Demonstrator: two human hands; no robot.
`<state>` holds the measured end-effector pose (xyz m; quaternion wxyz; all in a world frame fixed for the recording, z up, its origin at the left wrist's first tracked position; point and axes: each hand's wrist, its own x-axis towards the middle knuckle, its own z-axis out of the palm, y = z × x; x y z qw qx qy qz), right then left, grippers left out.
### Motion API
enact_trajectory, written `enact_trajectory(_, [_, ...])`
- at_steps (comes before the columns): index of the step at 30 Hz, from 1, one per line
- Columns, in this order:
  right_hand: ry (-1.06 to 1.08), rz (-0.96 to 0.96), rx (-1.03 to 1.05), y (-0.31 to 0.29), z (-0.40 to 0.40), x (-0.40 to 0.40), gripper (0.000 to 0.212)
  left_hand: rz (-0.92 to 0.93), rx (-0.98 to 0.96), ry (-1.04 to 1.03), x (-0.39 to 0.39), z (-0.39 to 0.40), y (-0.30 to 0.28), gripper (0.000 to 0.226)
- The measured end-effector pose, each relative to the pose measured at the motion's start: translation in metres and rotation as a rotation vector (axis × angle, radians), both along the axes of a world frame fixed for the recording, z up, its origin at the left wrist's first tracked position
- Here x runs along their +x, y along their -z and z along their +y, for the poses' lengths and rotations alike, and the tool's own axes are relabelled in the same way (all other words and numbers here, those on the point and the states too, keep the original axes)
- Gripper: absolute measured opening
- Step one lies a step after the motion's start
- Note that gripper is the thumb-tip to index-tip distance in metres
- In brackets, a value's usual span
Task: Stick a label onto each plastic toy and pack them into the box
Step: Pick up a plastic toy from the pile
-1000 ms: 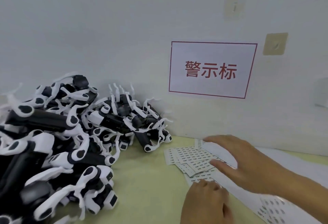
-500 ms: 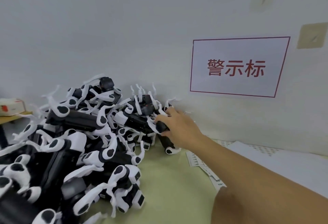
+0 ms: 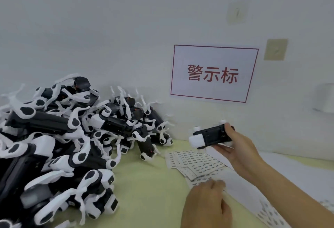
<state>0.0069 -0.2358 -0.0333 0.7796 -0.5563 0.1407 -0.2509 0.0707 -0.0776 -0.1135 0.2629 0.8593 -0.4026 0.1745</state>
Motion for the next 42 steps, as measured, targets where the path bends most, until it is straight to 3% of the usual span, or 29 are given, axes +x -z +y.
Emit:
enact_trajectory(2, [0.068,0.022,0.064,0.01,-0.011,-0.032,0.038,0.277,-0.163,0.066,-0.053,-0.012,0.018,0.044])
enact_trajectory(4, [0.121,0.048,0.115,0.022,-0.017,-0.064,0.045,0.352,-0.29,0.079,-0.07,-0.018,0.011,0.059])
enact_trajectory(7, [0.131,0.095,0.133,0.039,-0.016,-0.1,0.051,0.212,-0.411,0.186,-0.07,-0.015,0.011,0.083])
enact_trajectory(12, [0.076,0.185,0.082,0.039,-0.016,-0.124,0.047,0.187,-0.364,0.365,-0.077,-0.019,0.011,0.063])
enact_trajectory(15, [0.075,0.275,0.05,0.036,-0.016,-0.129,0.034,0.358,-0.482,0.327,-0.076,-0.02,0.006,0.05])
enact_trajectory(19, [0.066,0.323,-0.141,0.035,-0.018,-0.138,0.019,0.513,-0.646,0.147,-0.066,-0.021,0.007,0.041])
enact_trajectory(23, [0.101,0.392,-0.44,0.034,-0.035,-0.162,0.02,0.543,-0.58,0.077,-0.062,-0.021,0.012,0.047])
enact_trajectory(28, [0.319,0.532,-0.905,0.047,-0.062,-0.203,0.03,0.356,-0.408,0.065,-0.071,-0.023,0.009,0.064])
enact_trajectory(31, [0.353,0.672,-1.089,0.06,-0.074,-0.214,0.032,0.219,-0.381,0.061,-0.076,-0.019,0.004,0.06])
enact_trajectory(33, [0.334,0.78,-1.182,0.065,-0.077,-0.215,0.026,0.053,-0.419,0.032,-0.081,-0.016,0.0,0.058])
enact_trajectory(38, [0.298,0.77,-1.227,0.071,-0.07,-0.208,0.049,-0.481,-0.353,0.11,-0.098,-0.023,-0.013,0.031])
enact_trajectory(40, [0.258,0.767,-1.24,0.073,-0.066,-0.207,0.057,-0.491,-0.237,0.232,-0.11,-0.033,-0.015,0.027])
enact_trajectory(42, [0.231,0.754,-1.269,0.074,-0.064,-0.208,0.061,-0.329,-0.064,0.332,-0.124,-0.046,-0.014,0.026])
